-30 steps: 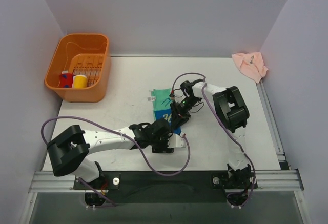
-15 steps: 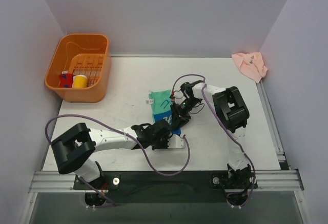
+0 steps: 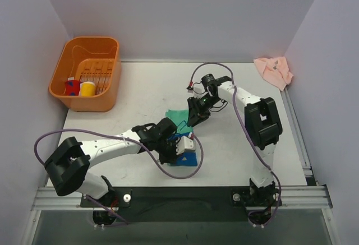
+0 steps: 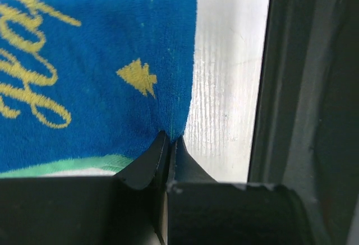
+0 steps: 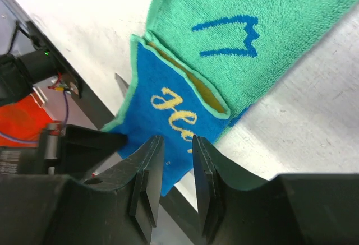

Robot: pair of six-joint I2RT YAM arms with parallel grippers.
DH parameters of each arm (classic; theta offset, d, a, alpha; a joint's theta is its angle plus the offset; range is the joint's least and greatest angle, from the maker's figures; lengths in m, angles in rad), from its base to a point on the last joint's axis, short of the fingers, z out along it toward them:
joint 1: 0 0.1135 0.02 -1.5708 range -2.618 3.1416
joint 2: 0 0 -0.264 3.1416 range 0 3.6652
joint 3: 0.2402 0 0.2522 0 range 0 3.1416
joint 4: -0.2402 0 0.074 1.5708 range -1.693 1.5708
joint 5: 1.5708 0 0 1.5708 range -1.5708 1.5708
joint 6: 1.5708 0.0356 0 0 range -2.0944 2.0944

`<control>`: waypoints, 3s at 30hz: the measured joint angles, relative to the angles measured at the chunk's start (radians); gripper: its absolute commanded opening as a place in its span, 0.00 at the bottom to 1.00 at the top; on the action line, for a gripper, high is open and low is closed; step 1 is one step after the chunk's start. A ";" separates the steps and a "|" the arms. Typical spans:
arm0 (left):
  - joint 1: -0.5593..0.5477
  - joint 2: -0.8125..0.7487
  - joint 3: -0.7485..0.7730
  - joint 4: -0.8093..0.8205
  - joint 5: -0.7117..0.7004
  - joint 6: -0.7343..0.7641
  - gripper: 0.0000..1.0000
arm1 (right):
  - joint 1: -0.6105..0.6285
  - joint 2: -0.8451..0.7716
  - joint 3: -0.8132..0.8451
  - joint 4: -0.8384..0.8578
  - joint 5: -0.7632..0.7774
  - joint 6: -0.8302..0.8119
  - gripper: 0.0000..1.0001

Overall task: Roll the towels
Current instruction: Roll the towel

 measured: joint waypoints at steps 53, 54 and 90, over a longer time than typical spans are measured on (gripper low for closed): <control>0.396 0.407 0.373 -0.045 0.159 -0.092 0.09 | -0.005 0.241 0.164 -0.001 0.114 -0.028 0.27; 0.401 0.424 0.378 -0.045 0.157 -0.097 0.10 | -0.005 0.240 0.163 -0.001 0.113 -0.027 0.28; 0.475 0.468 0.360 0.001 0.234 -0.153 0.53 | -0.031 0.084 -0.315 0.409 -0.238 0.488 0.25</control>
